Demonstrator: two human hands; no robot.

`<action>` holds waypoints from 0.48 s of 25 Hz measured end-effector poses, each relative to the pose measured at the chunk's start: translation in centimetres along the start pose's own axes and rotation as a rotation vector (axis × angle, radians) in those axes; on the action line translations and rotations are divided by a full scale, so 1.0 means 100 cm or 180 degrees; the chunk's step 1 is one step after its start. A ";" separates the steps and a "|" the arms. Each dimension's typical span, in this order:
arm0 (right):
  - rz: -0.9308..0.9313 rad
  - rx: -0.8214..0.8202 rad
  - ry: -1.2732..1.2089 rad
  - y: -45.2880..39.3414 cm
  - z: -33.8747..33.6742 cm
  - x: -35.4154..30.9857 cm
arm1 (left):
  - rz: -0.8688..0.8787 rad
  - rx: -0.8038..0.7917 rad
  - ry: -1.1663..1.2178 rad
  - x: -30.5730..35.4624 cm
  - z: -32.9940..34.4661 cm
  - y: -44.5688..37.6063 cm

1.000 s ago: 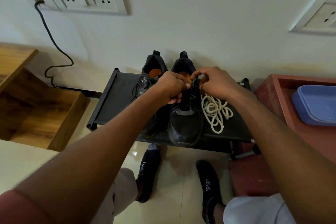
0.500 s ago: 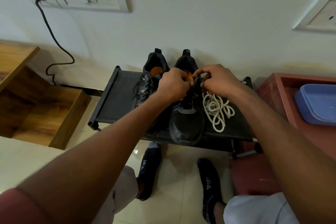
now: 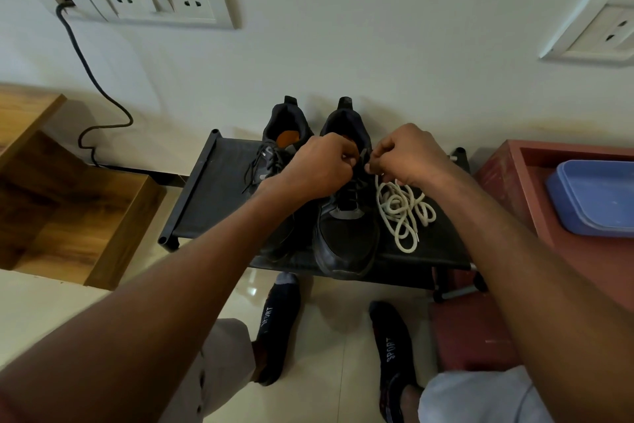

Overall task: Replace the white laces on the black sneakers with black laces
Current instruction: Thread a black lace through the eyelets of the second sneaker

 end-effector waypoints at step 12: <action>-0.0301 0.0708 -0.2745 0.008 -0.028 -0.026 | 0.0027 0.0250 -0.0424 -0.016 -0.008 -0.010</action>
Point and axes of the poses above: each hand's wrist, its own y-axis away from the middle knuckle, its own z-axis out of the palm, x = y × z, the point moved 3 cm from there along -y, towards the middle knuckle, and after that the axes turned 3 degrees about -z, right-handed, at the moved point
